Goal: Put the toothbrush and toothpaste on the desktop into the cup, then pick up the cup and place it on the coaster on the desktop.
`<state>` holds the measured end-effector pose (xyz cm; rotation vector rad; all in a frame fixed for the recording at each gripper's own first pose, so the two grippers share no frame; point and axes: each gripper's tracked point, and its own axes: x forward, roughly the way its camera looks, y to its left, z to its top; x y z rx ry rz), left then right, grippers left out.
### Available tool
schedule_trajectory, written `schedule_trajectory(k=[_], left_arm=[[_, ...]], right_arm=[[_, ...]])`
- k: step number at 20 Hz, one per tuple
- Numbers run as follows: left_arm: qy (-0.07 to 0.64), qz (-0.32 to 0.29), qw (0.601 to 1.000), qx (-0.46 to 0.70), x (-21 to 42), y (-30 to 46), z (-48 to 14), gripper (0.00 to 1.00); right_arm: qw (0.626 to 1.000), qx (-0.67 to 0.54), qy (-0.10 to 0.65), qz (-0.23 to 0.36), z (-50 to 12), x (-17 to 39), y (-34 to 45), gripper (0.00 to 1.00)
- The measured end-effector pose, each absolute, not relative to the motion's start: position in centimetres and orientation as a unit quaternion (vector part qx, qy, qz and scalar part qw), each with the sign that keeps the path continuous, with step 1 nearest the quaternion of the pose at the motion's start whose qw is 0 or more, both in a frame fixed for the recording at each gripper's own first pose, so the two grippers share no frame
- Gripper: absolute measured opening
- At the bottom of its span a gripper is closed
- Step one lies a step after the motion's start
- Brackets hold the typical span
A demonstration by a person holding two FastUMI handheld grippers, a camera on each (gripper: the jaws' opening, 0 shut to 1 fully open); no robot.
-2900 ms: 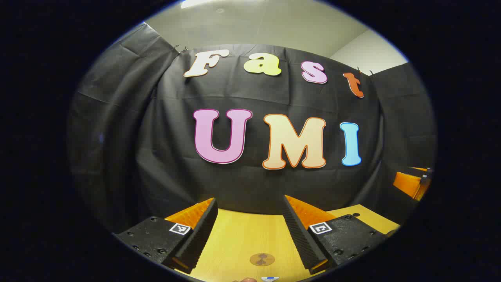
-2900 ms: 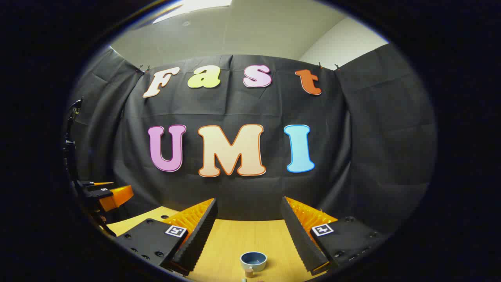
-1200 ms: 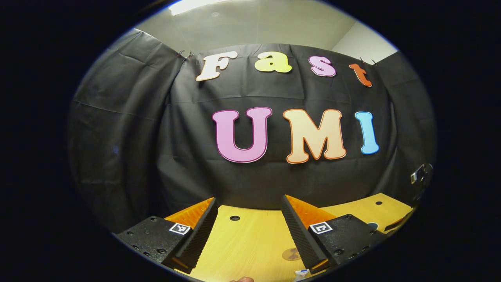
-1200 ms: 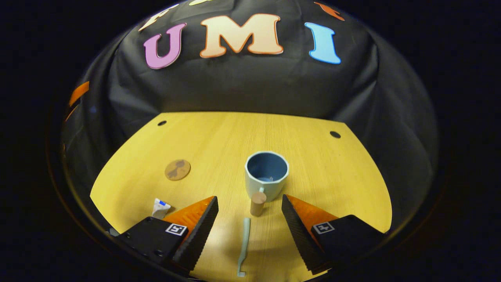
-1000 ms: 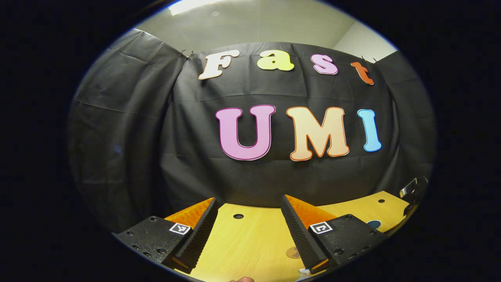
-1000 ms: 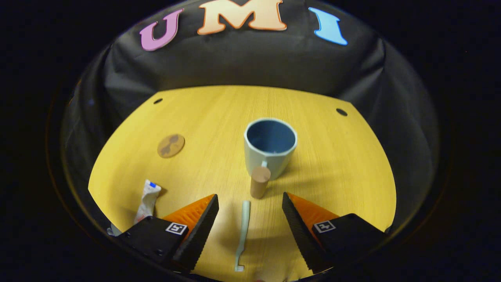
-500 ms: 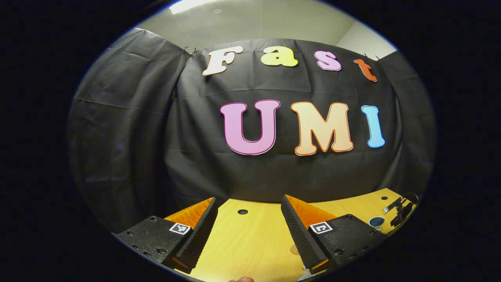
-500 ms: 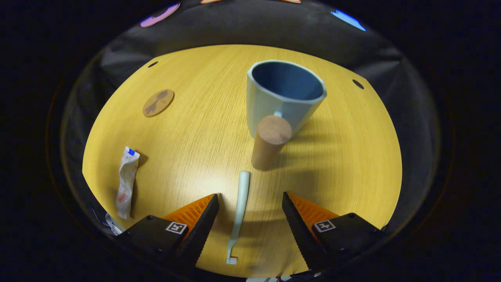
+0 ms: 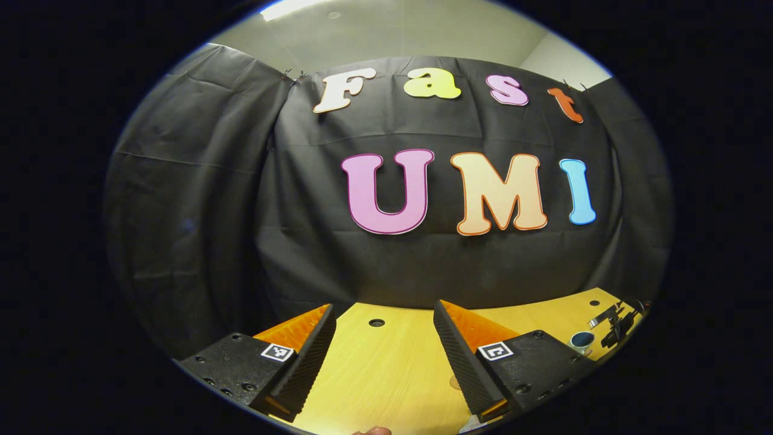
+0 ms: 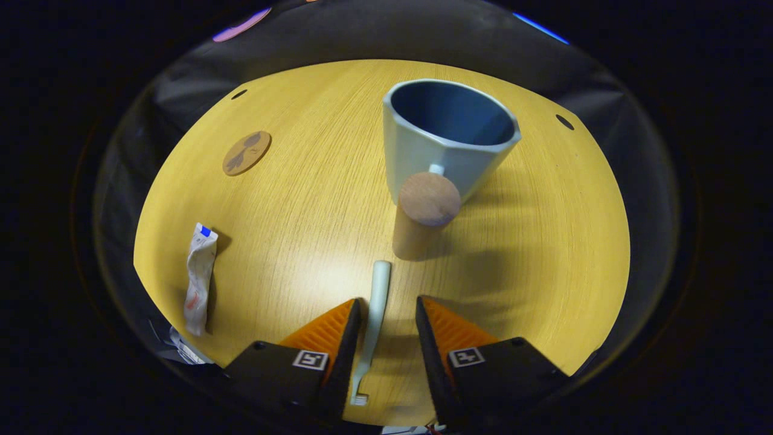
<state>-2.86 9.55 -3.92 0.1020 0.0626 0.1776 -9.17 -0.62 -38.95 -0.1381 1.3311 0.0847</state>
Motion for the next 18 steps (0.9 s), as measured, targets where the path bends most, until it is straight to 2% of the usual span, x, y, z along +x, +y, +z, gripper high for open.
schedule_trajectory(k=[1, 2, 3, 4, 5, 6, 10, 18], left_arm=[[0.034, 0.088, 0.994, 0.051, -2.9, 9.4, -4.2, 0.94], [0.036, 0.085, 0.994, 0.05, -2.8, 9.0, -4.3, 0.94], [0.039, 0.081, 0.995, 0.048, -2.8, 8.8, -4.6, 0.94], [0.04, 0.077, 0.995, 0.047, -2.9, 8.3, -4.7, 0.94], [0.042, 0.071, 0.995, 0.047, -2.8, 7.8, -4.9, 0.94], [0.044, 0.067, 0.996, 0.045, -2.8, 7.5, -5.1, 0.94], [0.054, 0.058, 0.996, 0.044, -2.6, 6.6, -5.5, 0.94], [0.108, 0.041, 0.993, 0.033, -2.7, 4.4, -9.2, 0.95]], right_arm=[[0.784, -0.061, 0.617, 0.039, -38.8, -9.2, -0.6, 0.51], [0.784, -0.056, 0.617, 0.038, -38.7, -9.2, -0.5, 0.35], [0.783, -0.053, 0.618, 0.037, -38.8, -9.3, -0.3, 0.27], [0.782, -0.058, 0.619, 0.041, -38.8, -9.3, -0.3, 0.13], [0.784, -0.056, 0.617, 0.042, -38.9, -9.3, -0.3, 0.13], [0.783, -0.054, 0.618, 0.047, -38.7, -9.3, -0.3, 0.07], [0.794, -0.003, 0.605, 0.06, -38.5, -9.6, 0.6, 0.02], [0.823, 0.079, 0.551, 0.108, -34.5, -9.2, 3.7, 0.03]])
